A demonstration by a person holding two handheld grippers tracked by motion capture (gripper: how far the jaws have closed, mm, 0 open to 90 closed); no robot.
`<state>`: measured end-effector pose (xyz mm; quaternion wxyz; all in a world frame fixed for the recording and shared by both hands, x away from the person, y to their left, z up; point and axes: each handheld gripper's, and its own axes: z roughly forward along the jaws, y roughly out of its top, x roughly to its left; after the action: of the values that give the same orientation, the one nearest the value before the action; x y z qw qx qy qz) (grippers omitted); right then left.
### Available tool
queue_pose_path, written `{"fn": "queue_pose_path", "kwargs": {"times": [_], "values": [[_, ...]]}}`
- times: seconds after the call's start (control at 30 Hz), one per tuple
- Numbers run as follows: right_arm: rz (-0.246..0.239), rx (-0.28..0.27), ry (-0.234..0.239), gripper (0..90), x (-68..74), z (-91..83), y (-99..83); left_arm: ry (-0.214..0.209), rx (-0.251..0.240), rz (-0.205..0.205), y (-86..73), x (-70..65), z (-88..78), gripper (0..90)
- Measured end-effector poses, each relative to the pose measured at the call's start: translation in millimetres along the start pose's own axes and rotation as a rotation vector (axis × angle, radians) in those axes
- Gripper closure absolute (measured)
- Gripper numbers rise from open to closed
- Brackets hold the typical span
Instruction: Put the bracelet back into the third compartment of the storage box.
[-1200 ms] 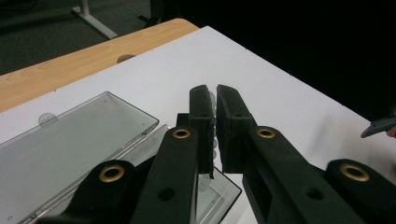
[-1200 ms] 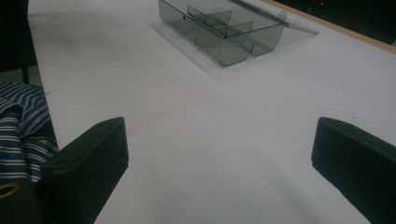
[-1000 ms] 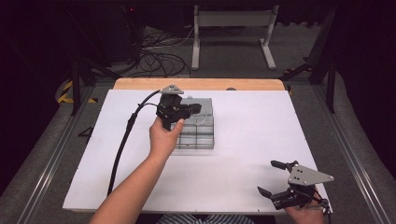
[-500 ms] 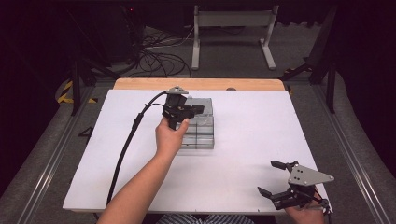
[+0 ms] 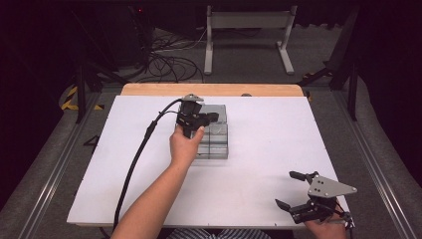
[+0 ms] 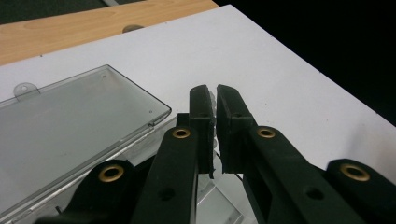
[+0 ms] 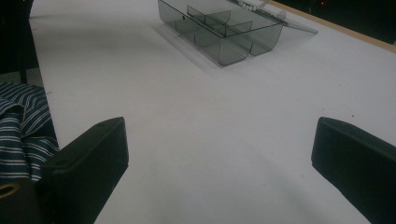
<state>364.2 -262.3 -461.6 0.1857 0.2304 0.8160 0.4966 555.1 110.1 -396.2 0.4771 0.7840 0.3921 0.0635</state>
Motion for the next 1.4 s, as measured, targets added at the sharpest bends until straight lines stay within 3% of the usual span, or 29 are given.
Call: {"fn": "queue_pose_path", "kwargs": {"times": [0.9,1.2,1.4], "values": [[-0.008,0.001,0.006,4.6,0.8,0.1,0.3,-0.04,0.094,-0.051,-13.1,4.4,27.7,84.9],[-0.008,0.0,0.009,4.6,0.6,0.2,0.1,-0.023,0.099,-0.071,-14.9,8.3,34.0,84.7],[-0.005,-0.001,0.012,4.6,0.5,0.3,0.0,-0.006,0.113,-0.05,-16.3,9.7,35.4,82.4]]}}
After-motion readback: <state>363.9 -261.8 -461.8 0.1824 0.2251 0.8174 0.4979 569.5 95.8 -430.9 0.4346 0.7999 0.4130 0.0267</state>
